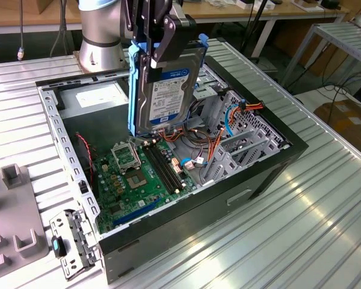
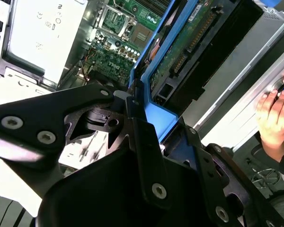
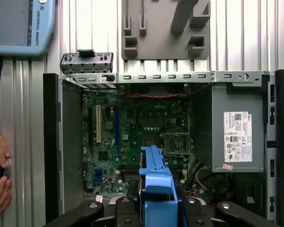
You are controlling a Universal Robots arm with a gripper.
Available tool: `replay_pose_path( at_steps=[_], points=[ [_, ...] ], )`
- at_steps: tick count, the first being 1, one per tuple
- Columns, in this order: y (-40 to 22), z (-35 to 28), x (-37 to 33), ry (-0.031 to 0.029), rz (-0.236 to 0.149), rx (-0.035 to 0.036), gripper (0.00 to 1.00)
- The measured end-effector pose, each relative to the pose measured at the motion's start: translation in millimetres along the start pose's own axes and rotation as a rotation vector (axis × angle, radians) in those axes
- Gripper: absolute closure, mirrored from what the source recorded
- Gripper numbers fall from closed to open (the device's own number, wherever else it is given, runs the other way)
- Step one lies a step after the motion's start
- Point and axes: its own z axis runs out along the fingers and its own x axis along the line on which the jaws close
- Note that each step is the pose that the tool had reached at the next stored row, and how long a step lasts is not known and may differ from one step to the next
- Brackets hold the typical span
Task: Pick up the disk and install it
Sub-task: 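Insert the disk into the insertion slot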
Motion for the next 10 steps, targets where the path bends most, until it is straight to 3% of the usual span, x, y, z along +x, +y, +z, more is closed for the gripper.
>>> replay_pose_path(
  at_steps=[10],
  points=[
    [-11.6,-0.1,-0.2,0.0001,0.000,0.0000,0.63]
  ],
)
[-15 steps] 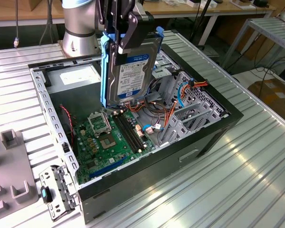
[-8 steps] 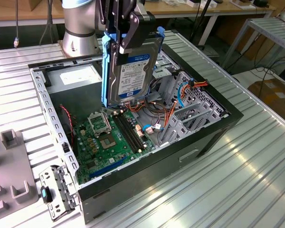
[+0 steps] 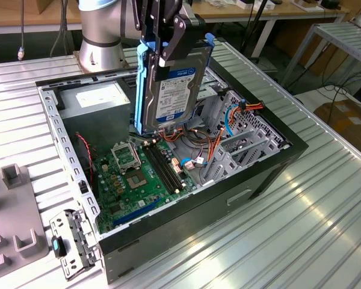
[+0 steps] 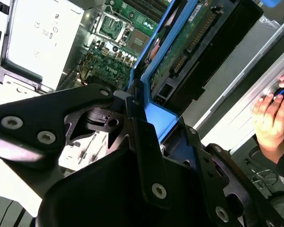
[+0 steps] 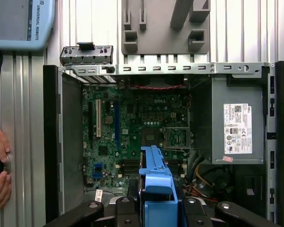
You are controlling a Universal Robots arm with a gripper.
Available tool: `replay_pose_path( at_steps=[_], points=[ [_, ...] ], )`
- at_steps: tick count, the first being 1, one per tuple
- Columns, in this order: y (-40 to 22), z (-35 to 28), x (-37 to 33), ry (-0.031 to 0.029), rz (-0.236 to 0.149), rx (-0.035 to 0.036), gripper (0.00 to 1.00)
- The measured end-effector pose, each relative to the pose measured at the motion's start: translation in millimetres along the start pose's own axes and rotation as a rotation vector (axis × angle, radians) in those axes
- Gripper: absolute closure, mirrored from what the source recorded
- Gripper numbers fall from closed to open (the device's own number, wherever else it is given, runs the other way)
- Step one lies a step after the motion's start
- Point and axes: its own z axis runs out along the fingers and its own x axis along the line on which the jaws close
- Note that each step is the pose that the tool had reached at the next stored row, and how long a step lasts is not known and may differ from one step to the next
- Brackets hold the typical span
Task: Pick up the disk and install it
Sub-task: 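Insert the disk into the insertion slot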
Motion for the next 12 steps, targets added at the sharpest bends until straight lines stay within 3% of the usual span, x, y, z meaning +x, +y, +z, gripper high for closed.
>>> replay_pose_path(
  at_steps=[5,7,8,9,12],
  points=[
    [-0.2,0.3,4.6,0.0001,0.000,0.0000,0.63],
    [-0.4,0.7,10.5,-0.0001,0.000,0.0001,0.63],
    [-0.8,1.0,17.8,0.0001,0.000,0.0000,0.63],
    [-2.0,1.6,23.7,0.0000,0.000,0.0000,0.63],
    [-10.2,2.9,25.5,0.0016,0.000,0.0000,0.63]
  ],
)
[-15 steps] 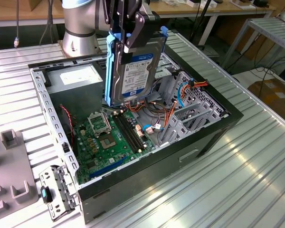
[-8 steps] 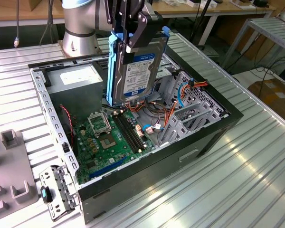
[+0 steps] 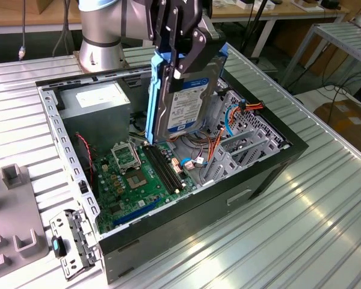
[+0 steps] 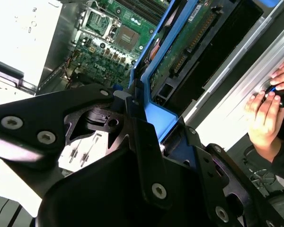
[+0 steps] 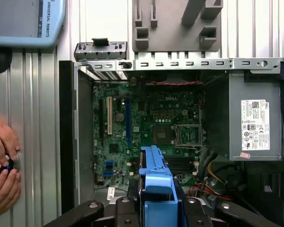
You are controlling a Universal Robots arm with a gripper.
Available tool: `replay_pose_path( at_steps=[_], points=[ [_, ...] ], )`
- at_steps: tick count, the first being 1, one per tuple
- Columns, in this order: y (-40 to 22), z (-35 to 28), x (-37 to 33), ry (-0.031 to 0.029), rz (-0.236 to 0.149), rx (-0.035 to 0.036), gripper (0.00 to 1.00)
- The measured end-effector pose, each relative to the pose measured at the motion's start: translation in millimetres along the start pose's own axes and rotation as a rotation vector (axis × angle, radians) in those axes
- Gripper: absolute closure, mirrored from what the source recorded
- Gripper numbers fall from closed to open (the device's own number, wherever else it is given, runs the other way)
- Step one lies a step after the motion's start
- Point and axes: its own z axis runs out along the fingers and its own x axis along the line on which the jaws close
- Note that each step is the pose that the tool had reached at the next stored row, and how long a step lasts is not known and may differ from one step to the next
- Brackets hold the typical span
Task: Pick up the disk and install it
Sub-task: 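Insert the disk into the insertion slot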
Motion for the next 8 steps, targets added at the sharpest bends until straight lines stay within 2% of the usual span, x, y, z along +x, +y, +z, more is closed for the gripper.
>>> replay_pose_path(
  at_steps=[8],
  points=[
    [-21.3,0.9,-0.2,0.0004,0.000,0.0001,0.63]
  ],
)
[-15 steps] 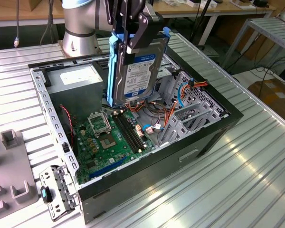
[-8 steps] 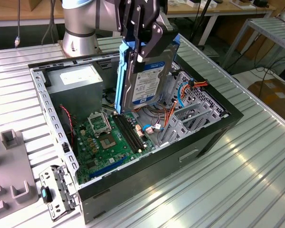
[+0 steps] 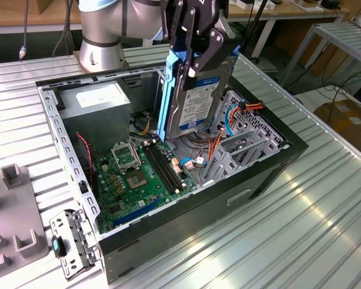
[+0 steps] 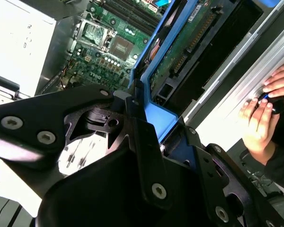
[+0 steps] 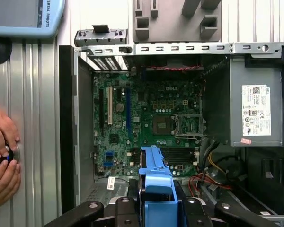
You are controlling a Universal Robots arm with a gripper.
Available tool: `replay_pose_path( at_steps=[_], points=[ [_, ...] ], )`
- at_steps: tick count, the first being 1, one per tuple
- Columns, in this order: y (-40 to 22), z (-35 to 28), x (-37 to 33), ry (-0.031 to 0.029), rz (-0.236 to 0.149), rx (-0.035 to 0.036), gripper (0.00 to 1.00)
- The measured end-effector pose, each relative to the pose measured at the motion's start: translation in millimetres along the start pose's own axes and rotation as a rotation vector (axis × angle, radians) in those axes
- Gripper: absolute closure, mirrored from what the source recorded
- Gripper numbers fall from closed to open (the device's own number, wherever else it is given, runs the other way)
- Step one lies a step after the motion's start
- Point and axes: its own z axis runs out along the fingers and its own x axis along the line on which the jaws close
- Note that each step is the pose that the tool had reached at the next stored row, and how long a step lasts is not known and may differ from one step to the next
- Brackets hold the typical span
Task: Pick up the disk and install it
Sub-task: 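Insert the disk into the insertion slot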
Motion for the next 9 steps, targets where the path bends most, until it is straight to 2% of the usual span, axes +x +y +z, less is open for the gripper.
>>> replay_pose_path(
  at_steps=[5,9],
  points=[
    [-3.5,0.0,0.1,0.0001,0.000,-0.0001,0.63],
    [-3.8,0.3,4.0,0.0001,0.000,-0.0001,0.63]
  ],
)
